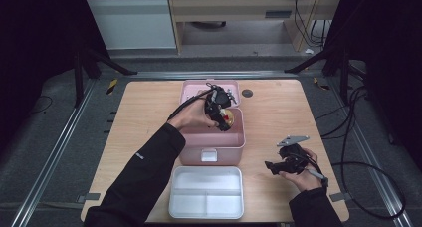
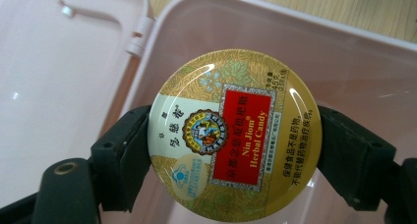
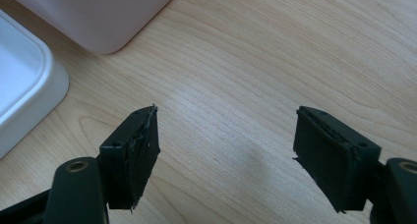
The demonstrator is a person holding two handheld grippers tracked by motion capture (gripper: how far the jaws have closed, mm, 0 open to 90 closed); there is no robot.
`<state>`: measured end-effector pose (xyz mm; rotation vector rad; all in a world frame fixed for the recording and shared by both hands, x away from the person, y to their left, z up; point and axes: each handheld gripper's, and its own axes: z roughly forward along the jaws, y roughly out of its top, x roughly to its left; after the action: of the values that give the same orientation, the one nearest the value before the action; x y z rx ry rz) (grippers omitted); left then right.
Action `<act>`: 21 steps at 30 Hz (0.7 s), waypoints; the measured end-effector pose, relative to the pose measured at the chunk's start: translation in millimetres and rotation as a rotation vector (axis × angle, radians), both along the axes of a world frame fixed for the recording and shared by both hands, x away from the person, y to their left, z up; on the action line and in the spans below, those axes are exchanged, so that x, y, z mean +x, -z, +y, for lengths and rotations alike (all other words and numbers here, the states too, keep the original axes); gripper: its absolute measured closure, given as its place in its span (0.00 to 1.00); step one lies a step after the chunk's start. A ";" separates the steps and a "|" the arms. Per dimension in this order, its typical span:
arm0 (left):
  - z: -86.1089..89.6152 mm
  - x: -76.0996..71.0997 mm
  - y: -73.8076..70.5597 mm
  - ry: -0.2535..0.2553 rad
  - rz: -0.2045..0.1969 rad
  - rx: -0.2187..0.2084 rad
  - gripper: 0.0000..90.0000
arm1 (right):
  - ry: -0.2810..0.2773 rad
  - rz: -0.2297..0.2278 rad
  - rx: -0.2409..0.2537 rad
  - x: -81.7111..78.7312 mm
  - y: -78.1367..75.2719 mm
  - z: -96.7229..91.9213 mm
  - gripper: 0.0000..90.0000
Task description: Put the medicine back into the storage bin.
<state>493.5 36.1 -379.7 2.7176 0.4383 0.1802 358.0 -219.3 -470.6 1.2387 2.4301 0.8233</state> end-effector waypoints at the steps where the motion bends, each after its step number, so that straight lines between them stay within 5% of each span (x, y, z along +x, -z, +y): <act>1: -1.8 0.3 2.6 0.000 0.005 0.006 0.22 | 0.000 0.000 -0.001 0.0 0.1 0.1 0.28; 15: -9.2 6.5 21.1 -0.014 0.041 0.037 0.21 | -0.004 -0.002 0.001 -0.3 0.1 0.0 0.25; 21: -2.8 4.9 18.7 -0.020 0.044 -0.009 0.18 | -0.005 -0.002 0.000 0.0 0.2 -0.4 0.25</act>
<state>498.3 33.3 -398.4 2.7140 0.4780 0.1235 357.9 -219.6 -470.8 1.2319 2.4323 0.8256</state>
